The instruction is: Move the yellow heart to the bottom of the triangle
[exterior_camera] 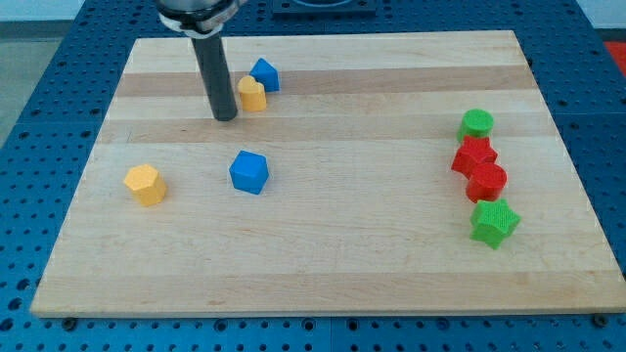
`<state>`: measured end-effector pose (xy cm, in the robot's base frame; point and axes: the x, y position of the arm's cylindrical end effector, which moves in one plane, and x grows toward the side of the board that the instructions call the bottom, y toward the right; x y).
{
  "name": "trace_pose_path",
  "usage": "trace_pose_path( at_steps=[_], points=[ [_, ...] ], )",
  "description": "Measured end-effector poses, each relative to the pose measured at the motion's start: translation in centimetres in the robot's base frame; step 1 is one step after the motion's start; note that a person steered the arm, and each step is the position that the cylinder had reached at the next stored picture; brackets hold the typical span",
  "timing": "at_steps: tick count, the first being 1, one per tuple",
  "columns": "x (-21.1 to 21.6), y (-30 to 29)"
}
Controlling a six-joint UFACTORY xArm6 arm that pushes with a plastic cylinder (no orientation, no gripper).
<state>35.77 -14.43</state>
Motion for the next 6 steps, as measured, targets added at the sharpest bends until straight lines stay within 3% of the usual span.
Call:
trace_pose_path(
  at_steps=[1, 6],
  points=[
    [-2.0, -0.2],
    [-2.0, 3.6]
  ],
)
